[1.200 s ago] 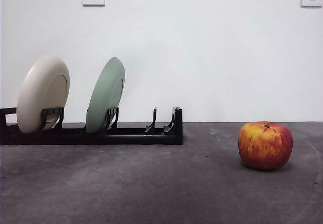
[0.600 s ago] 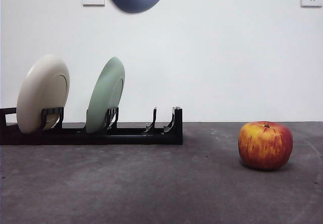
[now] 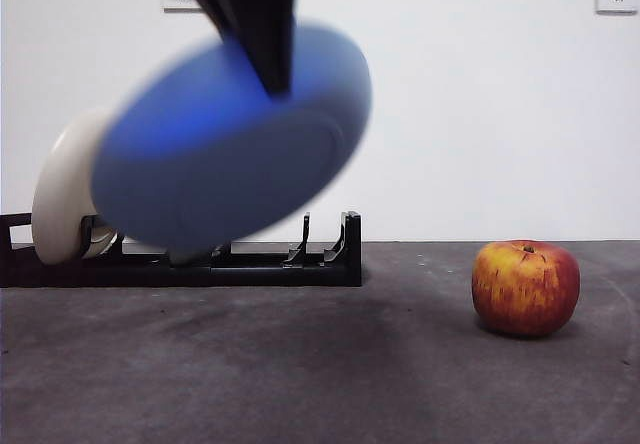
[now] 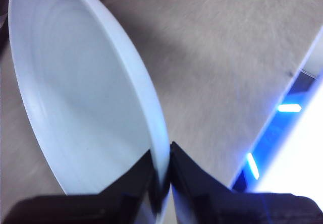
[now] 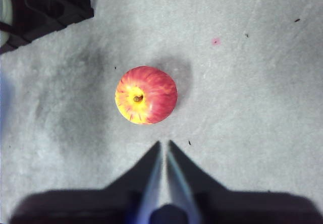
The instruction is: Take the blue plate from the plate rack,put the plate on the table,take the apple from the table,put the apple in the plate
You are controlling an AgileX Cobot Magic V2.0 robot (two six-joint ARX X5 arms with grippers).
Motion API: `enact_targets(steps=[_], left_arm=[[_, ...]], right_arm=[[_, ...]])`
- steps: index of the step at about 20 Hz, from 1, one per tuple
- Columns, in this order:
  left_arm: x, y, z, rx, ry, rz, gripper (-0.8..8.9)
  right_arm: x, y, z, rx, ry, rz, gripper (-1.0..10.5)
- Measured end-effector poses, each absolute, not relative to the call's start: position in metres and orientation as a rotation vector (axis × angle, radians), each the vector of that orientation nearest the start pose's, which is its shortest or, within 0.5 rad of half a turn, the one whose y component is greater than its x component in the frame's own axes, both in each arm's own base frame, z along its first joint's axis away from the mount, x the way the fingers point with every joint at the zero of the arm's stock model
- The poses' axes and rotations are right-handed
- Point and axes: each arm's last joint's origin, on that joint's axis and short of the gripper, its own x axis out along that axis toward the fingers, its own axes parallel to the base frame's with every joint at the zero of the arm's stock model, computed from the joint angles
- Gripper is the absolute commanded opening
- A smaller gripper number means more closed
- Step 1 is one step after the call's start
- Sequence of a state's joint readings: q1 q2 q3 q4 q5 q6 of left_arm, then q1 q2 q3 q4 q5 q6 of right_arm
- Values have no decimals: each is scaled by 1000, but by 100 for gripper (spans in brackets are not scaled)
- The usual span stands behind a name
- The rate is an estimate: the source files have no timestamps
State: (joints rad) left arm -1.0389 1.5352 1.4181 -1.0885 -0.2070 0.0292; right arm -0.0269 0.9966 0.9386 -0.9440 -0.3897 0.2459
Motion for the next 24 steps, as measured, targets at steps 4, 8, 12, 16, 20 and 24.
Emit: enact_targets(steps=[4, 8, 12, 16, 20, 24], left_arm=[[159, -262, 264, 846, 1053, -735, -8], [167, -284, 235, 975, 1023, -769, -8], [173, -294, 210, 1081, 1048, -768, -1], [174, -297, 207, 1079, 1045, -762, 162], [175, -298, 201, 1038, 1094, -779, 392], [174, -297, 201, 1029, 1100, -771, 416]], right_arm=[[176, 12, 292, 406, 1022, 245, 71], [180, 18, 295, 377, 976, 285, 68], [181, 20, 295, 342, 969, 249, 68], [181, 19, 295, 314, 961, 224, 73], [181, 19, 294, 304, 959, 219, 203], [189, 20, 288, 305, 999, 216, 509]])
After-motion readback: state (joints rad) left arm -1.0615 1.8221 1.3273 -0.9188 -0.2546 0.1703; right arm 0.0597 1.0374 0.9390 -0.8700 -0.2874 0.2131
